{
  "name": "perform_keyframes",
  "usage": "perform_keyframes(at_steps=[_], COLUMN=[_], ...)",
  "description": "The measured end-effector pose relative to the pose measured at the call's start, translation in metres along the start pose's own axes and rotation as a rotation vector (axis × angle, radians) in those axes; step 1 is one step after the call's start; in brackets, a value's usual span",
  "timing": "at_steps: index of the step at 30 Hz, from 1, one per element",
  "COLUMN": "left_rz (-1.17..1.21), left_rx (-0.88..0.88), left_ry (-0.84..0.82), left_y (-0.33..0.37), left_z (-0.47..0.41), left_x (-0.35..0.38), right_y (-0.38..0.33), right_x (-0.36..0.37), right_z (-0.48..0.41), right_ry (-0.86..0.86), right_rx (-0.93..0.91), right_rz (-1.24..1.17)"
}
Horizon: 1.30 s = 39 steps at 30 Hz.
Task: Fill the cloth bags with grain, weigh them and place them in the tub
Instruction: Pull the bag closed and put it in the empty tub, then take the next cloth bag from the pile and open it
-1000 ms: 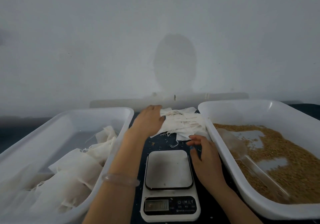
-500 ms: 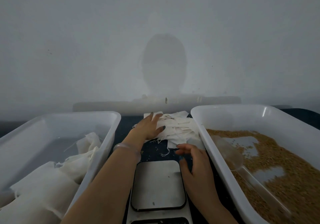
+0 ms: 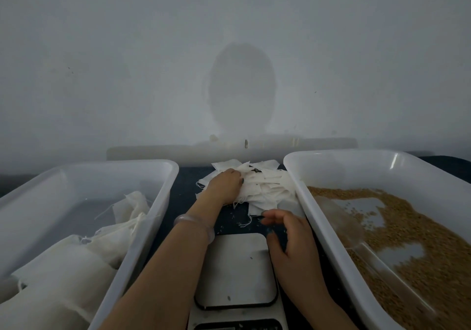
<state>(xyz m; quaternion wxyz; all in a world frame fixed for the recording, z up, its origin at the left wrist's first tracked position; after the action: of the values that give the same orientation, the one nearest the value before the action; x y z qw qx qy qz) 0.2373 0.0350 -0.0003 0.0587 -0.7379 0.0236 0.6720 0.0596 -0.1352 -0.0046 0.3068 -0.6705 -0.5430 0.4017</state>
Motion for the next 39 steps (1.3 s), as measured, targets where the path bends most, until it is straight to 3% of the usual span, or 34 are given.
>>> perform_keyframes(at_steps=[7,16,23,27,30,32,34,39], left_rz=[-0.018,0.271,0.348,0.392,0.839,1.330,1.536,1.066], left_rx=[-0.078,-0.199,-0.265,-0.372,-0.495,-0.462,-0.403,-0.263], left_ry=[0.292,0.336,0.342,0.467,0.515,0.448,0.408,0.530], left_y=[-0.004,-0.019,-0.029,-0.030,-0.031,-0.020,-0.009,0.013], left_z=[0.030,0.066,0.084,0.098,0.110,0.118,0.131,0.170], left_x=[-0.012,-0.015,-0.013,-0.017,-0.021,-0.022,-0.025,-0.040], right_y=[-0.002,-0.003,0.002,0.005,0.007,0.006,0.006,0.003], right_x=[-0.002,-0.003,-0.003,-0.003,-0.004,-0.004,-0.005,-0.001], right_z=[0.002,0.001,0.001,0.001,0.000,-0.002,-0.003,-0.005], right_ry=[0.017,-0.001,-0.011,-0.013,-0.015,-0.017,-0.025,-0.080], right_rx=[-0.017,-0.011,-0.009,0.008,0.010,-0.002,-0.012,0.070], right_rz=[0.012,0.032,0.039,0.041,0.047,0.042,0.024,-0.199])
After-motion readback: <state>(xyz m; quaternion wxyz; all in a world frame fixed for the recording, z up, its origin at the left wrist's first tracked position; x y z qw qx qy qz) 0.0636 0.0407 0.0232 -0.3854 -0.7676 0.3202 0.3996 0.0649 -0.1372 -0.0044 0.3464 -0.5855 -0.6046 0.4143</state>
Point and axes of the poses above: each hand's wrist, its own z-axis away from the middle knuckle, its own x-axis out of the palm, y = z × x, the point moved 4 cm from there along -z, towards the middle knuckle, and after that the axes turned 12 degrees about -z, right-handed, at the moved point
